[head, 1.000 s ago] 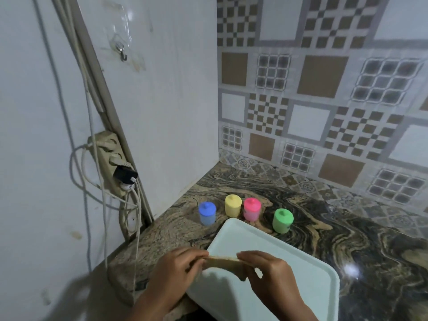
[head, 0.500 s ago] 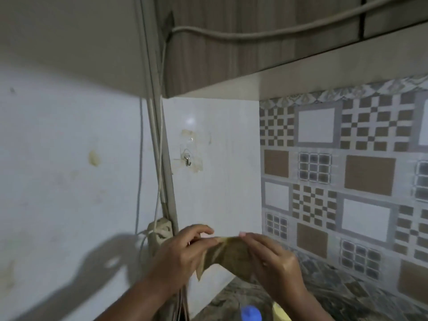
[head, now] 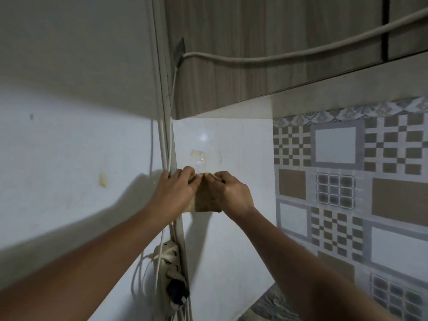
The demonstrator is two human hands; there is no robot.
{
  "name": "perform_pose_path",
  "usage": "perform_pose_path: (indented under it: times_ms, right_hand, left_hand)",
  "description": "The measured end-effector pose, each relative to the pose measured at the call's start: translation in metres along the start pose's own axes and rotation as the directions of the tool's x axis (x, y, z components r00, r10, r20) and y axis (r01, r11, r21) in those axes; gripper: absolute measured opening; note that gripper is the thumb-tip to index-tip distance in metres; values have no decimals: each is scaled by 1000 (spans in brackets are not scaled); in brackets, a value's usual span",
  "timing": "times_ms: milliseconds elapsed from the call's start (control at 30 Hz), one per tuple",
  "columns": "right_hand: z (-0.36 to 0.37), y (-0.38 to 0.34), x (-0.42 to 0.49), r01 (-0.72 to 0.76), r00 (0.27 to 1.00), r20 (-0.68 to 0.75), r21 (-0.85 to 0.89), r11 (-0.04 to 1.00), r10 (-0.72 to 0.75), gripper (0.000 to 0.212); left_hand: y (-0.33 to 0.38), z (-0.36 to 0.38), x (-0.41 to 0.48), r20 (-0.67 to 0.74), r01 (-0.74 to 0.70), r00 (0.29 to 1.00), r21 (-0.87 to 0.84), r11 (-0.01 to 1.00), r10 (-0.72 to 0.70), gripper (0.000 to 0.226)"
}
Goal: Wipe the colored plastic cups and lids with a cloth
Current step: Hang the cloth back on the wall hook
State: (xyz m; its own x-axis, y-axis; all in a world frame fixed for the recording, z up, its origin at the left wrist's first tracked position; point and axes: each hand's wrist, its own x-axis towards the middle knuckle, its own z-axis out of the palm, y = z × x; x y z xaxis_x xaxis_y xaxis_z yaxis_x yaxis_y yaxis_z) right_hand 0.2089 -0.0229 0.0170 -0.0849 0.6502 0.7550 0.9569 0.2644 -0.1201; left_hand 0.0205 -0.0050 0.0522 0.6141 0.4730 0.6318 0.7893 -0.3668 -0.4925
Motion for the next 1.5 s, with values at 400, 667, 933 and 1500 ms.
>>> perform_pose_path:
  times_ms: [400, 667, 933, 1500]
  right_hand:
    - [28, 2, 14, -88, 996, 42, 85, 993, 84, 46]
    - [37, -2, 7, -97, 995, 17, 95, 991, 96, 43]
    - [43, -8, -3, -142, 990, 40, 184, 973, 137, 27]
    - [28, -16, -30, -248, 954, 198, 94, 964, 226, 22]
  left_hand:
    - [-1, 35, 6, -93, 28, 996, 156, 987, -14, 61]
    - [-2, 48, 2, -241, 6, 970, 140, 990, 28, 31]
    - [4, 56, -3, -230, 21, 973, 82, 996, -1, 25]
    - [14, 55, -33, -85, 59, 995, 55, 997, -54, 15]
